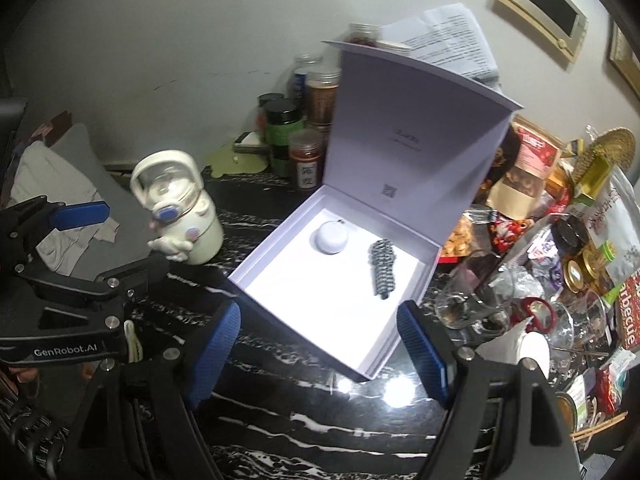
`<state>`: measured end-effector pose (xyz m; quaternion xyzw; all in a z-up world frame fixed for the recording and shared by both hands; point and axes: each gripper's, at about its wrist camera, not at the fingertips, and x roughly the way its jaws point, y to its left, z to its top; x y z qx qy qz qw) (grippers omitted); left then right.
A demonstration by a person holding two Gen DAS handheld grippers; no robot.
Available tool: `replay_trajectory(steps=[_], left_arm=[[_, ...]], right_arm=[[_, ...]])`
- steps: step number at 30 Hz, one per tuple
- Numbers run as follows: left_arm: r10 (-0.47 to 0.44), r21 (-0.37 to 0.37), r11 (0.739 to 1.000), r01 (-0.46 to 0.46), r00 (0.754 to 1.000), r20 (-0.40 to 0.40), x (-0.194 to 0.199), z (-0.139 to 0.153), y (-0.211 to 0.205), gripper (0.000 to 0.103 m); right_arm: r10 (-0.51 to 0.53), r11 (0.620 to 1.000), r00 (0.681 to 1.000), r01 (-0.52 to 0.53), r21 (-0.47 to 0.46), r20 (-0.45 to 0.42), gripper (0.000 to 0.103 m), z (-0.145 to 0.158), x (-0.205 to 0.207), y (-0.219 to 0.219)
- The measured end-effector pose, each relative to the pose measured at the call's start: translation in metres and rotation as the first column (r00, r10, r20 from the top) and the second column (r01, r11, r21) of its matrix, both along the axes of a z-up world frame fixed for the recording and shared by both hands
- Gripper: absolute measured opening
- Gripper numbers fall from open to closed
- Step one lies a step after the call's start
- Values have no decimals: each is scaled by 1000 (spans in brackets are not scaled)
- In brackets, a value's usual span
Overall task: Organize objects
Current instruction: 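Withdraw both tools from the box back toward the remaining items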
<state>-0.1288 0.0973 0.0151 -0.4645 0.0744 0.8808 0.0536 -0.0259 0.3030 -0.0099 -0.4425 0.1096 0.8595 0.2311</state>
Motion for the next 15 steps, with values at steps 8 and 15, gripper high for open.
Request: replay_trajectory(steps=[8, 15], left_arm=[[86, 8, 996, -87, 996, 26, 29, -10, -33, 88], [164, 13, 986, -165, 986, 41, 51, -15, -62, 88]], right_arm=[[94, 996, 995, -93, -8, 16, 82, -6, -17, -31], [169, 985, 985, -169, -30, 28, 82, -13, -35, -56]])
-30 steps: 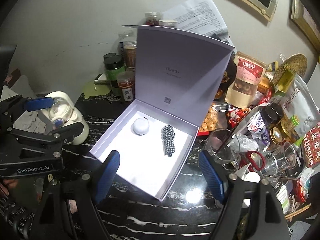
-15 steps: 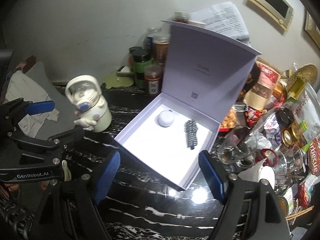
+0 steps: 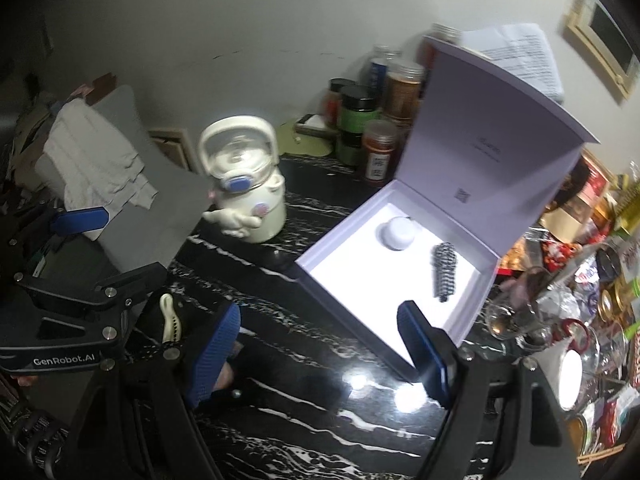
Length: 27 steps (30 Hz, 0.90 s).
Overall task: Organize objects
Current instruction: 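Withdraw both tools from the box back toward the remaining items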
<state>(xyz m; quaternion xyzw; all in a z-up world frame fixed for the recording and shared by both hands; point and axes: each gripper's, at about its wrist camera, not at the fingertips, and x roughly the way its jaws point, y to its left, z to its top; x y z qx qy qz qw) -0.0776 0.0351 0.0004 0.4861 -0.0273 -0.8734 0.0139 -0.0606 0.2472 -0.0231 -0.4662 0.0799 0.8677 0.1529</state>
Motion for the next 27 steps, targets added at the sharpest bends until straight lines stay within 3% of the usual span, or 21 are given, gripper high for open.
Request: replay_trajectory(steps=[14, 27], left_arm=[[142, 13, 990, -143, 988, 54, 40, -17, -50, 88], [175, 54, 982, -183, 976, 127, 55, -48, -65, 88]], right_arm=[[139, 990, 988, -137, -44, 62, 82, -25, -31, -47], [175, 983, 975, -164, -85, 135, 82, -55, -41, -65]])
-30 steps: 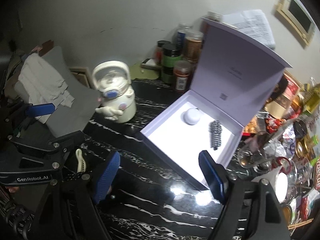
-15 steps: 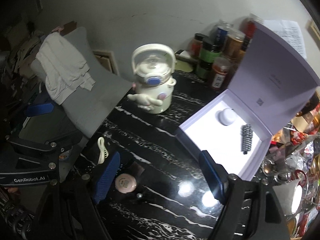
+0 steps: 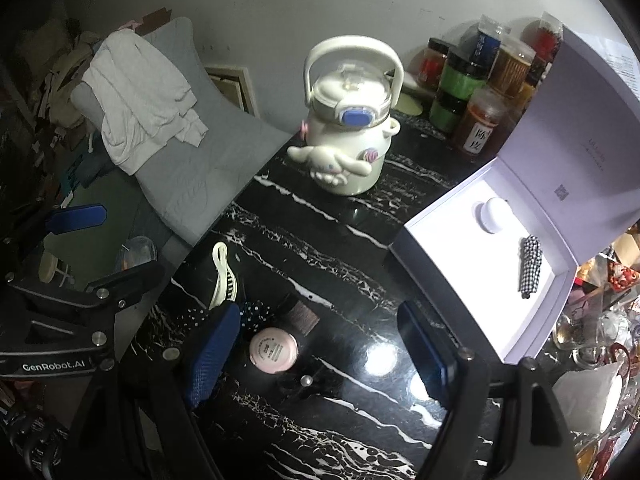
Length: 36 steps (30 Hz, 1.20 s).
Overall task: Organize objects
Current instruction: 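Withdraw both tools from the box back toward the remaining items, then grasp the black polka-dot scrunchie with the left tool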
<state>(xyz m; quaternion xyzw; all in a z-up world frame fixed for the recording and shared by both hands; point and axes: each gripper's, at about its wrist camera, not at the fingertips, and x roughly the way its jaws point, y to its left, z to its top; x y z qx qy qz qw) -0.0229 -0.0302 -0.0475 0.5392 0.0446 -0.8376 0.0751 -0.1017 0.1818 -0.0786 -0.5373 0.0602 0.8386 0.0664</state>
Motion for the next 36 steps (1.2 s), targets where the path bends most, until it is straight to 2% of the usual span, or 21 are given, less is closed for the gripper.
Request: replay_trajectory(steps=[20, 26, 36], left_arm=[[-42, 72, 997, 35, 995, 90, -1, -53, 16, 88], [-50, 118, 992, 35, 991, 125, -1, -71, 22, 88], [-63, 184, 982, 40, 991, 121, 0, -90, 29, 86]], right_arm=[[-38, 998, 992, 44, -53, 118, 82, -54, 15, 10], [-51, 995, 985, 64, -77, 162, 82, -72, 23, 15], [-56, 983, 975, 91, -157, 214, 82, -96, 34, 21]])
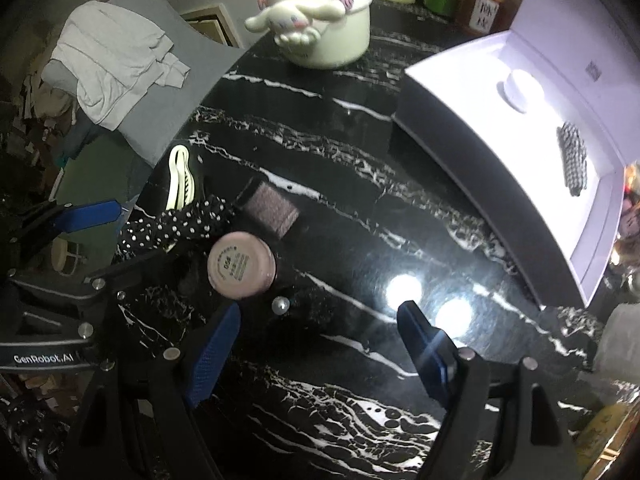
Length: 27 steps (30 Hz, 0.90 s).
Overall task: Organize objects
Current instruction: 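Grasp the black polka-dot scrunchie with the left tool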
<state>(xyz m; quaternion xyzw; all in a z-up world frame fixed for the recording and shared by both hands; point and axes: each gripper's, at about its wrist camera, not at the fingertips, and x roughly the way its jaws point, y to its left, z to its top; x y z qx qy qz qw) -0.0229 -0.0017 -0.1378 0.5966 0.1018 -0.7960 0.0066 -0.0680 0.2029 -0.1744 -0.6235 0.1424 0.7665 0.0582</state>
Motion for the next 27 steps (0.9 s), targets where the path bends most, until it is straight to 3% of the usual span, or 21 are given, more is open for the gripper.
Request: replay_trajectory(steps=[7, 11, 17, 23, 27], left_arm=[[-19, 9, 1000, 20, 1000, -12, -4, -4, 2, 75], [-36, 52, 998, 36, 999, 5, -8, -10, 2, 69], [-40, 76, 996, 39, 999, 17, -11, -17, 3, 57], [-7, 167, 986, -4, 998, 66, -13, -22, -6, 48], [3, 172, 985, -16, 997, 77, -12, -22, -7, 35]], right_arm=[[-9, 1000, 1000, 9, -19, 13, 77, -11, -1, 1], [-13, 999, 999, 14, -48, 32, 77, -23, -5, 3], [-15, 995, 998, 21, -98, 60, 60, -39, -7, 5], [-16, 992, 998, 24, -127, 61, 41, -42, -9, 6], [-14, 991, 998, 21, -129, 61, 41, -40, -9, 6]])
